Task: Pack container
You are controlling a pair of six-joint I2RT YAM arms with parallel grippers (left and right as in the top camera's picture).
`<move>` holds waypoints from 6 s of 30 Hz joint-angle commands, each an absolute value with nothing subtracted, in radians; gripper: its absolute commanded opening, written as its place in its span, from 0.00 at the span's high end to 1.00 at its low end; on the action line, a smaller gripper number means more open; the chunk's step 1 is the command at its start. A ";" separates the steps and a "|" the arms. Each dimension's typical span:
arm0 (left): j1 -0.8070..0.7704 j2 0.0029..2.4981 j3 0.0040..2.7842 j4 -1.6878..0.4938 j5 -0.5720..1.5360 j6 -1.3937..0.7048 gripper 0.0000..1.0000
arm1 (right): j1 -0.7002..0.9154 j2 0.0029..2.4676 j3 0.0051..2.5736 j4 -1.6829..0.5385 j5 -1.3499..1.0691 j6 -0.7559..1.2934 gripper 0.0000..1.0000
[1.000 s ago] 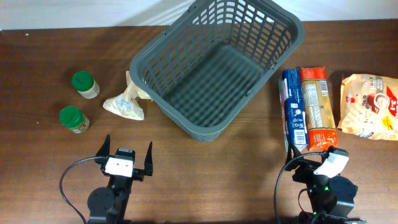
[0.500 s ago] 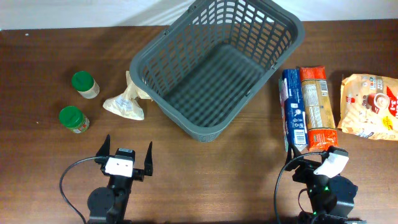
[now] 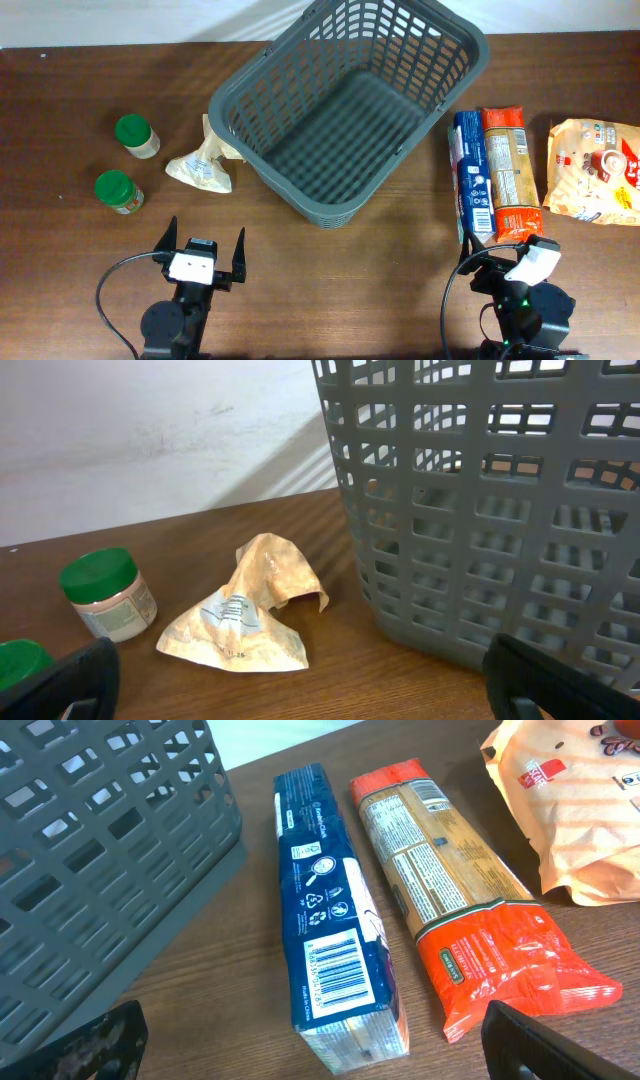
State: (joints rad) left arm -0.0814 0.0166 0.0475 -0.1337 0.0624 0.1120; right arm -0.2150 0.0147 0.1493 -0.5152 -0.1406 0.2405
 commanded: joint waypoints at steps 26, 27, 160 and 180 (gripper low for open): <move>-0.083 0.006 0.036 -0.131 0.055 0.125 0.01 | -0.209 0.003 0.143 -0.516 -0.146 0.248 0.01; -0.083 0.006 0.036 -0.131 0.055 0.125 0.01 | -0.209 0.003 0.143 -0.516 -0.146 0.248 0.01; -0.881 1.685 1.831 -1.373 -0.180 0.100 0.98 | 0.046 1.736 1.853 -0.989 -0.257 0.188 0.96; -0.705 1.685 1.831 -1.432 -0.182 0.079 0.98 | 0.067 1.724 1.853 -1.199 -0.260 0.135 0.96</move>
State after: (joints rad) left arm -0.7532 1.6779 1.8271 -1.4273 -0.1555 0.0902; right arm 0.0460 1.7329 1.8645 -1.1790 -0.2771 0.1547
